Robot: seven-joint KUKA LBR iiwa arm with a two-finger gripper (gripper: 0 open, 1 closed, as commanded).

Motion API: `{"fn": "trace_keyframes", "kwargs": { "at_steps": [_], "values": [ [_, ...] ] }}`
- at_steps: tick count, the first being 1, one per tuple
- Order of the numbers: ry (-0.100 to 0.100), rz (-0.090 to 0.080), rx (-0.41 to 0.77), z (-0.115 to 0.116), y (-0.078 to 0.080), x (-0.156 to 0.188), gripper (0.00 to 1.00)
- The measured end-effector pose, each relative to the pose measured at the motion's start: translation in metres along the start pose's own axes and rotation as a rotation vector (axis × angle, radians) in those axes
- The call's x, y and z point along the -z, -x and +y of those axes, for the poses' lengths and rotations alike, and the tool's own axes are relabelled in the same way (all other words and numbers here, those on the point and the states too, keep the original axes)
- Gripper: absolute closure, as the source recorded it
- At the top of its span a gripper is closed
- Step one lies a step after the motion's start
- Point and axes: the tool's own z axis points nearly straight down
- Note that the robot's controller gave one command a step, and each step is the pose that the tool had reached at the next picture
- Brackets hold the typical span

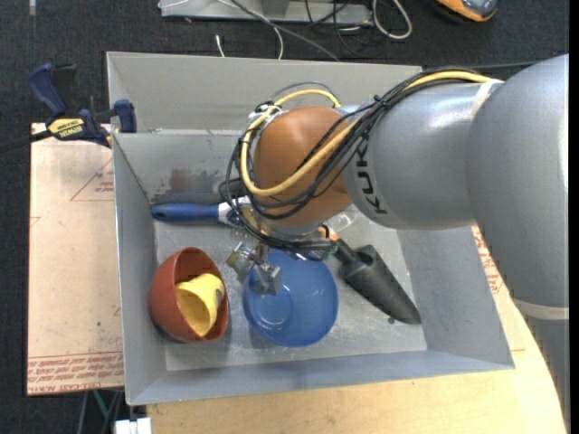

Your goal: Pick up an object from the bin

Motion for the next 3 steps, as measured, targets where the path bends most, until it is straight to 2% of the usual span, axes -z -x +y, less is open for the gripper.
{"fn": "trace_keyframes", "kwargs": {
  "at_steps": [1, 2, 3],
  "values": [
    [-0.012, 0.009, -0.065, 0.025, 0.083, -0.036, 1.00],
    [-0.013, -0.019, 0.171, 0.071, -0.015, -0.032, 1.00],
    [-0.023, -0.020, -0.016, 0.037, 0.061, -0.035, 1.00]
  ]
}}
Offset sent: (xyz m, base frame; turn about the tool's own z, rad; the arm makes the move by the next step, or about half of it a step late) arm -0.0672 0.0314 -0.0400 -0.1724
